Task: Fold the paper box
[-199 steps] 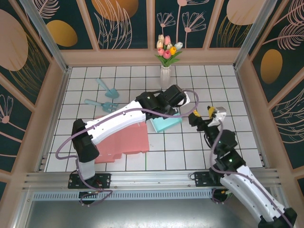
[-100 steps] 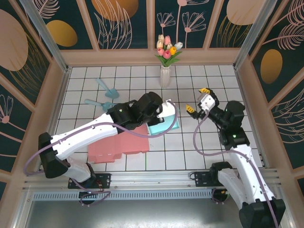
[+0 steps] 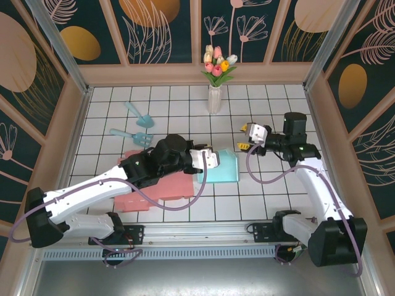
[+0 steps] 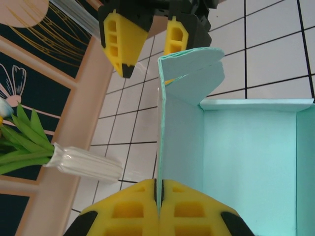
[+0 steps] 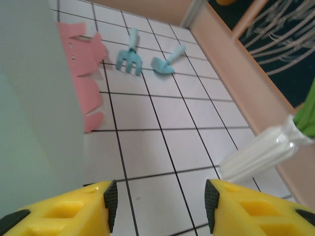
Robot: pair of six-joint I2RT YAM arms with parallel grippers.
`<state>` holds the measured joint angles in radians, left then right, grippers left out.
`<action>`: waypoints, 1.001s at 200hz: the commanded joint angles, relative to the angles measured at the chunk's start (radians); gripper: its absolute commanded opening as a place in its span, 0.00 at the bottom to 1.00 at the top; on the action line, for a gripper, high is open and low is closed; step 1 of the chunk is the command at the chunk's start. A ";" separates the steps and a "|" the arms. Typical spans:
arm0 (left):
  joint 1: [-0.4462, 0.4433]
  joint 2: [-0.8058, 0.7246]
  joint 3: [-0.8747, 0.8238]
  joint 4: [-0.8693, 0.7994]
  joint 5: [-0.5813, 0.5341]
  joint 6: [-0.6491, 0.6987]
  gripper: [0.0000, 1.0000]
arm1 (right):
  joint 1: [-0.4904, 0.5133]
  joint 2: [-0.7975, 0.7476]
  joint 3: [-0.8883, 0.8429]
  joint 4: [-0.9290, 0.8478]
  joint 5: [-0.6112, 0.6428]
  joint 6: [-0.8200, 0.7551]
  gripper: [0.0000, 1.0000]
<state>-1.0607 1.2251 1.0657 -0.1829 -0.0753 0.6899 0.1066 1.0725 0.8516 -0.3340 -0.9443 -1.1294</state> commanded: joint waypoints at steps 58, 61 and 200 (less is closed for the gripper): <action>0.016 0.063 -0.040 0.132 -0.049 0.046 0.00 | 0.081 0.055 0.102 -0.226 -0.087 -0.160 0.54; 0.018 0.065 -0.038 0.130 -0.049 0.046 0.00 | 0.085 0.055 0.102 -0.227 -0.079 -0.161 0.54; 0.018 0.078 -0.006 0.075 0.040 0.023 0.00 | 0.188 0.094 0.053 -0.153 -0.018 -0.153 0.34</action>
<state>-1.0397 1.3121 1.0267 -0.1162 -0.1074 0.7219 0.2798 1.1641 0.9203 -0.5205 -0.9360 -1.2629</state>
